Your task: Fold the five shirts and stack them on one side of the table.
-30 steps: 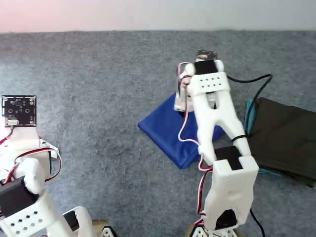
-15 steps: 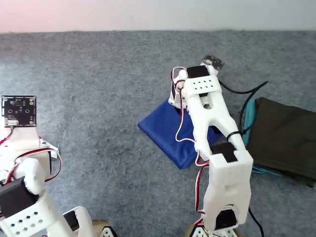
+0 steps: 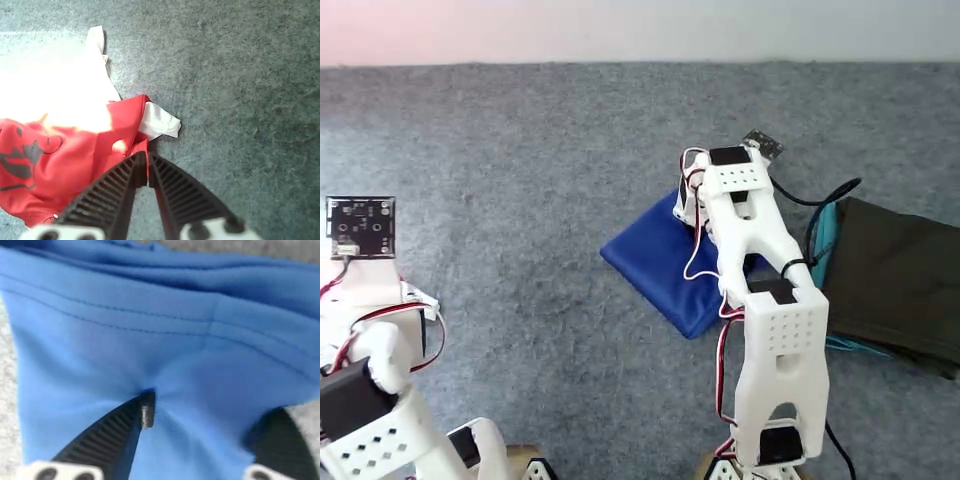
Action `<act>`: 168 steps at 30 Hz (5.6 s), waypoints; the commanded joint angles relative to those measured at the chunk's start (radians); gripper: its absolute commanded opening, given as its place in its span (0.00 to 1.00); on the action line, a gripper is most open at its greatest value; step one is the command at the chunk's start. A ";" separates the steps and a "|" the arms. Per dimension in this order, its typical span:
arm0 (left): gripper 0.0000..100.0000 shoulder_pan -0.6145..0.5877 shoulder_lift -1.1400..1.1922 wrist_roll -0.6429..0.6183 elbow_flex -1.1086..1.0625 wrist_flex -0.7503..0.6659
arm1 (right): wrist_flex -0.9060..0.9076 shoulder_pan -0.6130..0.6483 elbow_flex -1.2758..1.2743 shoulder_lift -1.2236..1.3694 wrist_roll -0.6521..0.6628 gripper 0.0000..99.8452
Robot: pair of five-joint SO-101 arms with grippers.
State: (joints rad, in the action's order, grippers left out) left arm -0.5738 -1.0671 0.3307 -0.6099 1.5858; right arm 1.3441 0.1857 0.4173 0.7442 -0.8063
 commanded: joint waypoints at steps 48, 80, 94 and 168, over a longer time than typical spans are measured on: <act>0.01 -0.068 -0.009 0.005 0.067 0.003 | 0.386 -0.753 0.064 -0.627 1.332 0.01; 0.01 -0.066 -0.011 0.005 0.108 0.040 | 0.453 -0.742 0.032 -0.720 1.217 0.00; 0.07 -0.114 0.000 0.081 -0.044 0.103 | 0.450 -0.656 -0.651 -1.297 1.215 0.05; 0.01 -0.031 0.701 0.327 0.335 -0.152 | 0.449 -0.627 -1.056 -1.504 1.189 0.05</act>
State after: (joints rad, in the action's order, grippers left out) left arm -0.6628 -0.1695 0.7219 -0.3122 1.4200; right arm 1.7553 -0.4450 -0.6444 -0.7426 0.3951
